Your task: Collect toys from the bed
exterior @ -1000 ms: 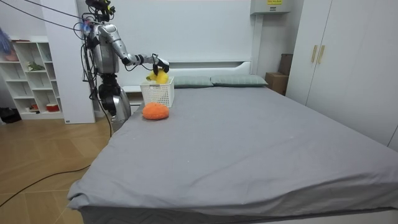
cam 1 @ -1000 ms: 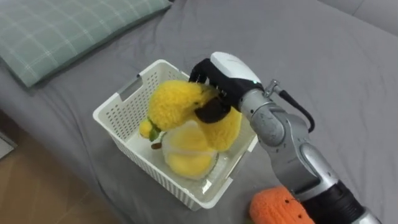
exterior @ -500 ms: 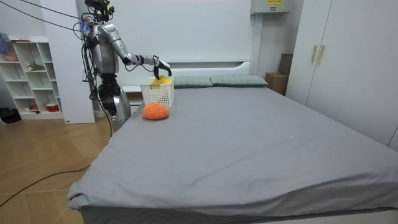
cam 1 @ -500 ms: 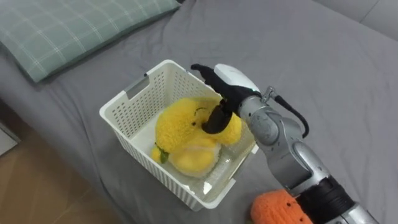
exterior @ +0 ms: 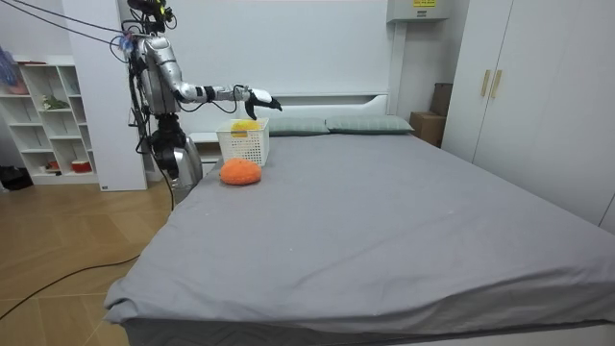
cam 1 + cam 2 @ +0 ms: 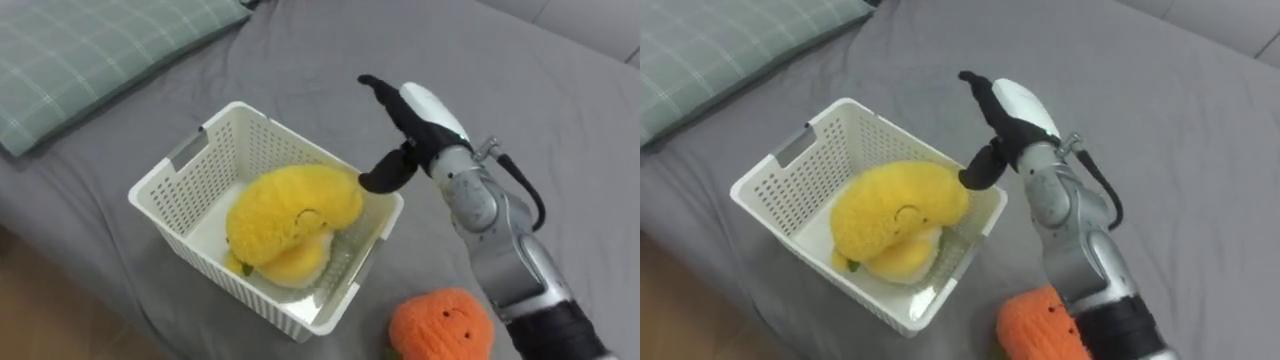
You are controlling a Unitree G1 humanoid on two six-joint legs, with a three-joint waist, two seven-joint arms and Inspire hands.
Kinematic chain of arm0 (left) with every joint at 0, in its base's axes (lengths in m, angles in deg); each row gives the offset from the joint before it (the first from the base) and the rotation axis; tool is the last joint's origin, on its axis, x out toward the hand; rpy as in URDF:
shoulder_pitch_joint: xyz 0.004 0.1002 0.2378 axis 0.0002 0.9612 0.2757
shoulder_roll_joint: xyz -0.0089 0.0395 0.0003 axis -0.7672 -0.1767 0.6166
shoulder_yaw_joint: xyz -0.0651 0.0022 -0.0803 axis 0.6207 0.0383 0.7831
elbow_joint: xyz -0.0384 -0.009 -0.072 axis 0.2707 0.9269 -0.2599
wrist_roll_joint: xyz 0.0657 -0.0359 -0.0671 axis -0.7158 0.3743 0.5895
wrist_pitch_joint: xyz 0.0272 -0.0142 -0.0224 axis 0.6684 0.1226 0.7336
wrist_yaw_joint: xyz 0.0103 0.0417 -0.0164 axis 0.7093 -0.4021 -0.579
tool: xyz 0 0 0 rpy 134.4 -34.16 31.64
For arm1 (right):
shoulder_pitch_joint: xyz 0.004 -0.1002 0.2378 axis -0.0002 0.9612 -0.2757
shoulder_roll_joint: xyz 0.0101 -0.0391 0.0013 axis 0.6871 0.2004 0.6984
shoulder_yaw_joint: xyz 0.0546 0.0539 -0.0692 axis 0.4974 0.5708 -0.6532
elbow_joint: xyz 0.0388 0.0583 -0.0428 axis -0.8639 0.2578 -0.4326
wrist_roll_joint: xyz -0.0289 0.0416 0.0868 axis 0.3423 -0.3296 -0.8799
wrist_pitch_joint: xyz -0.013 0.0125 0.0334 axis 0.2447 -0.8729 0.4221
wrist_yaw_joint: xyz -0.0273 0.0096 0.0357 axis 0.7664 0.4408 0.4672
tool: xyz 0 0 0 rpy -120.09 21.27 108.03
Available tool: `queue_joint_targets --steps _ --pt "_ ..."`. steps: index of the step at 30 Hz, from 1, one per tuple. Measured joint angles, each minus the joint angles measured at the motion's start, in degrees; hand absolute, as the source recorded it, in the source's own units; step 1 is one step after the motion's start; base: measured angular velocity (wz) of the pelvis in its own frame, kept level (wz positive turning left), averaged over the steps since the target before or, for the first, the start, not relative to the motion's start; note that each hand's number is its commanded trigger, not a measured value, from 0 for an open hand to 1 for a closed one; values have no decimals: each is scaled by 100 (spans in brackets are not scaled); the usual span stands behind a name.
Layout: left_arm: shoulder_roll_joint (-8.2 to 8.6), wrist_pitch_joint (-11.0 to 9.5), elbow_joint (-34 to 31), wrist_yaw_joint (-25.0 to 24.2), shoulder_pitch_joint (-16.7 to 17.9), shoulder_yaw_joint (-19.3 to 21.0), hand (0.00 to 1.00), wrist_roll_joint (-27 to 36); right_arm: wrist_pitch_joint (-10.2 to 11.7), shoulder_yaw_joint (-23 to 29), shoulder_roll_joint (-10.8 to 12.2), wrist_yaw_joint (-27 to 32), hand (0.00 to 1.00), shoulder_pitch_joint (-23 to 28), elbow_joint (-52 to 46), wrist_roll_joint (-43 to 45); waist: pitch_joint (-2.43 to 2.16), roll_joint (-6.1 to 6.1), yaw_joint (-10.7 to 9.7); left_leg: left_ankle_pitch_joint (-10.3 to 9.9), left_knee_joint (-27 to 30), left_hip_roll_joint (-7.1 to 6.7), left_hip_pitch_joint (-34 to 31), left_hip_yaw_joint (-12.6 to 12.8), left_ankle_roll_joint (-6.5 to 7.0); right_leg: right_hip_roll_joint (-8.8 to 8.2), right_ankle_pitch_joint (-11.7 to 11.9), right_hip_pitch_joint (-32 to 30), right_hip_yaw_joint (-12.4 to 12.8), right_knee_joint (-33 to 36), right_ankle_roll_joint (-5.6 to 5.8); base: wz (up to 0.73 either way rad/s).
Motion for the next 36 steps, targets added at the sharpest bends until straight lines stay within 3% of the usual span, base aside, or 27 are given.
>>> queue_joint_targets --steps 2,4,9,13,16,20,25,33,34,35,36 --pt "13 -9 0 57 68 18 0 1 3 222 -25 135 0 390 7 -358 -33 86 -159 -8 -26 2 78 42 11 -3 2 52 36 2 5 -22" --pt "21 -38 10 193 202 54 0 0 88 454 -79 297 0 968 295 -489 -97 153 -401 -11 -81 16 151 131 14 -5 -2 91 120 8 13 -17" --pt "91 -98 20 248 266 207 0 15 41 879 -75 564 0 1703 958 -600 -110 203 -742 -22 -137 35 246 255 6 53 -5 122 318 14 13 -19" --pt "102 -165 29 254 294 197 0 37 51 871 -48 736 0 2010 1177 -640 -110 201 -864 -70 -111 81 329 414 -5 95 4 150 485 23 -1 -20" --pt "99 -161 6 260 338 167 0 41 61 823 -37 738 0 2072 1244 -701 -100 217 -901 -72 -110 90 333 441 -7 99 8 140 509 24 -7 -6" --pt "118 -160 -10 317 355 123 0 55 67 621 41 666 0 2164 1614 -791 -136 179 -896 -75 -108 93 325 425 -7 97 7 151 471 13 -7 5" --pt "162 -167 1 321 413 130 0 48 105 482 327 394 0 2229 1954 -732 -127 248 -853 -128 -73 87 327 370 -3 100 6 185 444 6 -5 2" --pt "209 -166 -6 321 439 -96 0 52 103 164 357 354 0 2140 2238 -428 -115 315 -853 -153 22 63 223 159 -4 92 0 216 230 -5 5 13" --pt "211 -166 -5 321 441 -128 0 54 103 146 373 363 23 2136 2239 -387 -114 317 -837 -153 22 65 223 153 -6 92 0 220 178 -5 5 10" --pt "212 -166 -5 321 441 -132 0 54 103 134 385 372 96 2135 2244 -383 -114 317 -826 -153 22 67 223 152 -7 92 0 222 158 -5 5 4" --pt "214 -166 -5 321 437 -139 0 55 103 112 403 407 100 2134 2266 -381 -114 317 -799 -153 22 69 224 148 -8 92 0 224 152 -5 5 0"
